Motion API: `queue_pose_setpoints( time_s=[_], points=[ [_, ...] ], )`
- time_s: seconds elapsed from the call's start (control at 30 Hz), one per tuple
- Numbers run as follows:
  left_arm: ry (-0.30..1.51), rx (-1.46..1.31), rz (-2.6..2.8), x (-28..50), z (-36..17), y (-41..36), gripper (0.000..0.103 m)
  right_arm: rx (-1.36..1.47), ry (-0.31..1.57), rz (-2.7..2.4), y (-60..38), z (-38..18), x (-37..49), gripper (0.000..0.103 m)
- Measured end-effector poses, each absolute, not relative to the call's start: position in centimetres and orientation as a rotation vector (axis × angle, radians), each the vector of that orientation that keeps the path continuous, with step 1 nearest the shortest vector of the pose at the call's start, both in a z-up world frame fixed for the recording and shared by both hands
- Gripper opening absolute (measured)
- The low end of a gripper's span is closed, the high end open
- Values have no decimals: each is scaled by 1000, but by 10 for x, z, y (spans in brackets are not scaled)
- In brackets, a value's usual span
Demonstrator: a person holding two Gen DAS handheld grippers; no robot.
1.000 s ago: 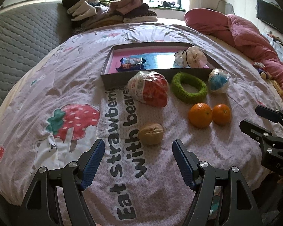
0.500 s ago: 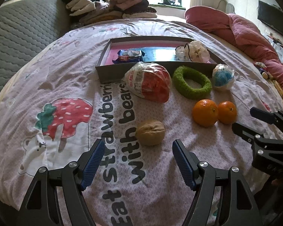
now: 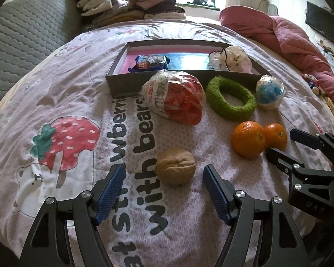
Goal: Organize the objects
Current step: 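Grasp the walnut with the left tool while the right tool grasps an orange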
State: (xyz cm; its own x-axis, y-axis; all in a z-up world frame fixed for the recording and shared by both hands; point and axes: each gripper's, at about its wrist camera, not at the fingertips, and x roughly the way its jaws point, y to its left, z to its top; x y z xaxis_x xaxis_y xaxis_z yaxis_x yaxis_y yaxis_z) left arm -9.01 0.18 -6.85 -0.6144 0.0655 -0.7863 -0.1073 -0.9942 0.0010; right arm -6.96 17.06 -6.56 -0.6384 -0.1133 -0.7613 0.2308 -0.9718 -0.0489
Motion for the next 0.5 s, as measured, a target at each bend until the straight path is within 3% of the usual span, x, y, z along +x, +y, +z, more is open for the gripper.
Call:
queue_pose_setpoints(
  time_s=[0.5],
  points=[
    [49, -1301, 2758, -102, -76, 1, 75, 1187, 202, -2701, 168, -72, -82, 68]
  ],
)
